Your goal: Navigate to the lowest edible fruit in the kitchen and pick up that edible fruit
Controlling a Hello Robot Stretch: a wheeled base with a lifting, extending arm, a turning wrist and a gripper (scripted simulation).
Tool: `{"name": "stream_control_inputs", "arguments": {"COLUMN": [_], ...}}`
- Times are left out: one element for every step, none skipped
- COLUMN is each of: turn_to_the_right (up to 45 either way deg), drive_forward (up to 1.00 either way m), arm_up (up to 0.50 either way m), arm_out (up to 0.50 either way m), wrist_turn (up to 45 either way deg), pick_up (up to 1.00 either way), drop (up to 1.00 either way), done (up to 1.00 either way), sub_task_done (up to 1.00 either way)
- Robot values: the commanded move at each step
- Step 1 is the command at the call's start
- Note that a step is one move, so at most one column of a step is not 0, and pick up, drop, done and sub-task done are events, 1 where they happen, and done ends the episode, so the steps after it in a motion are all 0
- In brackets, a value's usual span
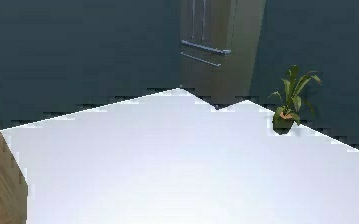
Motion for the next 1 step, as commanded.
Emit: {"name": "stream_control_inputs", "arguments": {"turn_to_the_right": [0.0], "drive_forward": [0.00], "arm_up": [0.00], "arm_out": [0.00], "wrist_turn": [27.0], "pick_up": [0.00], "drop": [0.00], "done": [0.00], "sub_task_done": [0.00]}}
